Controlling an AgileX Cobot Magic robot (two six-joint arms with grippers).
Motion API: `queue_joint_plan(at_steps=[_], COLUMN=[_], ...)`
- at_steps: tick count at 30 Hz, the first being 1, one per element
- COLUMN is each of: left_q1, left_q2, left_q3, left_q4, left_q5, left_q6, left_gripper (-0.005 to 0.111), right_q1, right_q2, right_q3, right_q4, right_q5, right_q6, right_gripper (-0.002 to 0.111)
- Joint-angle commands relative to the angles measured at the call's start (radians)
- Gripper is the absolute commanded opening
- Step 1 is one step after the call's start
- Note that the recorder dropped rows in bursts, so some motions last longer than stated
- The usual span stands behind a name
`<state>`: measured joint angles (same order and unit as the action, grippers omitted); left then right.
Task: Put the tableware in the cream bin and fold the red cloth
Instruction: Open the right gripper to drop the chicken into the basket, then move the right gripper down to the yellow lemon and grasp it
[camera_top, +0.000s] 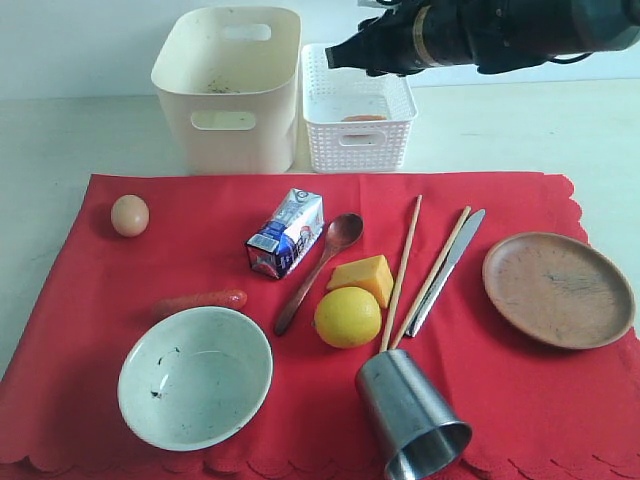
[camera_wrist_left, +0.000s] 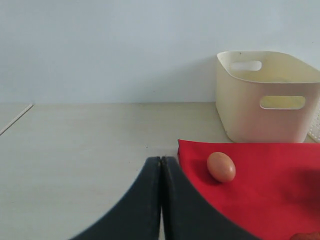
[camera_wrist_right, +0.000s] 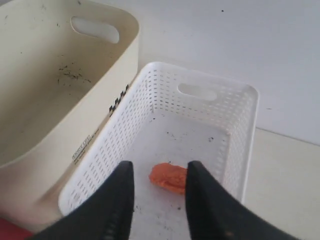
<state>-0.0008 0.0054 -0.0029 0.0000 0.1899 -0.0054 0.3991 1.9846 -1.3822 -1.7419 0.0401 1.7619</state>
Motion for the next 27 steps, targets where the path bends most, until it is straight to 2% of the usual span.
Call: queue_joint_plan(at_steps=[1,4,5,13,14,15,17,19,20,22,23,24,27], left_q1=[0.003,0.003,0.003,0.003,0.003,0.003,0.003,0.003,0.003,0.003,0.003,0.003,0.003], left_q2=[-0.005,-0.005,-0.005,-0.005,-0.005,-0.005,-0.005,-0.005,-0.005,-0.005,-0.005,-0.005,-0.005], left_q3=[0.003,0.003,0.003,0.003,0.003,0.003,0.003,0.003,0.003,0.003,0.003,0.003,0.003], left_q4=[0.000,0.000,0.000,0.000,0.000,0.000,0.000,0.000,0.000,0.000,0.000,0.000,0.000], left_q5=[-0.005,-0.005,-0.005,-0.005,-0.005,-0.005,-0.005,-0.005,-0.005,-0.005,-0.005,-0.005,-0.002], left_q6=[-0.006,-0.006,-0.006,-0.006,-0.006,-0.006,-0.006,-0.006,-0.006,-0.006,-0.006,-0.006,-0.006], left_gripper=[0.002,0.002,0.002,0.002,0.002,0.002,0.002,0.002,0.002,0.002,0.002,0.002,0.002], right_q1=[-0.004,-0.004,-0.004,-0.004,-0.004,-0.004,0.013,0.057,0.091,0.140,0.148,0.148,0.148], right_q2=[-0.113,-0.191,-0.208,-0.324,-0.356,-0.381,-0.440,-0.505,-0.544,-0.614,-0.639,-0.651,-0.674], right_q3=[0.100,0.190,0.211,0.398,0.434,0.454,0.520,0.586,0.622,0.667,0.680,0.680,0.680], right_q4=[-0.002,0.065,0.093,0.122,0.195,0.279,0.568,1.034,1.352,1.789,1.921,1.979,2.048], right_q5=[0.047,0.066,0.065,0.063,0.063,0.054,-0.006,-0.040,-0.052,-0.028,0.002,0.028,0.134], right_q6=[0.000,0.002,0.002,0.019,-0.043,-0.144,-0.478,-1.026,-1.349,-1.797,-1.923,-1.966,-1.989], right_gripper=[0.015,0.001,0.000,0.000,0.000,0.000,0.000,0.000,0.000,0.000,0.000,0.000,0.000])
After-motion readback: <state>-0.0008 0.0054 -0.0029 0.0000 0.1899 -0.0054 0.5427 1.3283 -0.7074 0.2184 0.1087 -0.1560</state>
